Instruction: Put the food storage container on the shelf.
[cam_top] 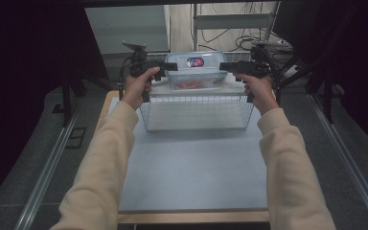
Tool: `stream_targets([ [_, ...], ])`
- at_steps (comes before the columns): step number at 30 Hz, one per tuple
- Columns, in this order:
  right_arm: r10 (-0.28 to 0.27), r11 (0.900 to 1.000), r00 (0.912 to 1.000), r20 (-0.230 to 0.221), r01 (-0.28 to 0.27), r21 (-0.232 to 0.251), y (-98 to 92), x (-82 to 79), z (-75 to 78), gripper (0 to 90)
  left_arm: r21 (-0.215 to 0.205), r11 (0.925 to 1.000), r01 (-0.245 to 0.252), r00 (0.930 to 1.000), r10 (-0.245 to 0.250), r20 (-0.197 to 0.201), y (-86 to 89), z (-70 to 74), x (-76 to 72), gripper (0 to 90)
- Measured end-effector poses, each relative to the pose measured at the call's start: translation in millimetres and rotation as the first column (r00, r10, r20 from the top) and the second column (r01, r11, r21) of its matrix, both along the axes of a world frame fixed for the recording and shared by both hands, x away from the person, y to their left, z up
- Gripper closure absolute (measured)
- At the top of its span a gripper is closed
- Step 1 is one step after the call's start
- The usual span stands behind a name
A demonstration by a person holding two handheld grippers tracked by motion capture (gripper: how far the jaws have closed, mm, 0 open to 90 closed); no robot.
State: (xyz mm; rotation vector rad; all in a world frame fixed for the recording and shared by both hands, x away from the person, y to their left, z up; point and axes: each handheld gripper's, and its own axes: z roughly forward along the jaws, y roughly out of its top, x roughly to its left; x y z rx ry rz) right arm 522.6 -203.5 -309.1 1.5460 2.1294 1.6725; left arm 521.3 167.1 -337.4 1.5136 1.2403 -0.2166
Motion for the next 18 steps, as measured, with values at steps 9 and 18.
stream_targets([
  [9,-0.004,1.0,0.9967,0.081,0.006,-0.024,-1.7,-9.4,5.7,41.2,0.068,0.9959,-0.059,0.9962,0.055,0.068,-2.7,8.5,-5.2,16.1],
  [18,0.043,0.997,0.9861,0.16,-0.032,-0.07,-13.6,-36.6,11.7,36.8,0.154,0.9855,-0.07,0.9823,0.042,0.183,3.0,19.1,-42.4,15.5],
])
